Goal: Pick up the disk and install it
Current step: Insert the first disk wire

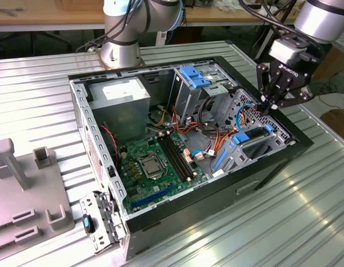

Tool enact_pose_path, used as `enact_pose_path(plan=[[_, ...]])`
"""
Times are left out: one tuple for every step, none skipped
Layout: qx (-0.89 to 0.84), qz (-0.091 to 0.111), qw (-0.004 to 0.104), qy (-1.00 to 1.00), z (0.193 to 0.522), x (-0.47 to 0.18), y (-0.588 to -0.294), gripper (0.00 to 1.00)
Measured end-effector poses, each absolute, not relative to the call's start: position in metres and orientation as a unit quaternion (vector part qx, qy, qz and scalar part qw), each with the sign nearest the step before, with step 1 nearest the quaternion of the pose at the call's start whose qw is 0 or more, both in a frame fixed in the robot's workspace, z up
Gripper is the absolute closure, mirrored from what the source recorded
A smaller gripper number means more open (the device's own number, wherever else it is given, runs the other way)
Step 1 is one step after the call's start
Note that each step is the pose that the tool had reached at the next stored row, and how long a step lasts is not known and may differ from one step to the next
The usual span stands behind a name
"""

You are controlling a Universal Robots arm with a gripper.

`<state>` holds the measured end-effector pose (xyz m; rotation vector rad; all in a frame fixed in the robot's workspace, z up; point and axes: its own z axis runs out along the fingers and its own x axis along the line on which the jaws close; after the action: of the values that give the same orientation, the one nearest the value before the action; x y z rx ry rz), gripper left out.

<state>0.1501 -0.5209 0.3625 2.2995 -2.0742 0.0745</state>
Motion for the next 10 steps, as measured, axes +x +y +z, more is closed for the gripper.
enact_pose_path(plan=[[0.738, 0.024, 0.022, -0.674, 0.362, 0.15, -0.521, 0.83], [0.737, 0.024, 0.022, -0.675, 0.362, 0.15, -0.521, 0.83], [0.737, 0.024, 0.022, -0.675, 0.362, 0.149, -0.521, 0.83], [0.737, 0.024, 0.022, -0.675, 0.362, 0.146, -0.521, 0.83], [0.737, 0.024, 0.022, -0.675, 0.362, 0.143, -0.521, 0.83], [0.737, 0.024, 0.022, -0.675, 0.362, 0.141, -0.521, 0.83], [0.737, 0.024, 0.022, -0.675, 0.362, 0.14, -0.521, 0.83], [0.737, 0.024, 0.022, -0.675, 0.362, 0.14, -0.521, 0.83], [0.737, 0.024, 0.022, -0.675, 0.362, 0.14, -0.524, 0.83], [0.737, 0.024, 0.022, -0.675, 0.362, 0.14, -0.526, 0.83]])
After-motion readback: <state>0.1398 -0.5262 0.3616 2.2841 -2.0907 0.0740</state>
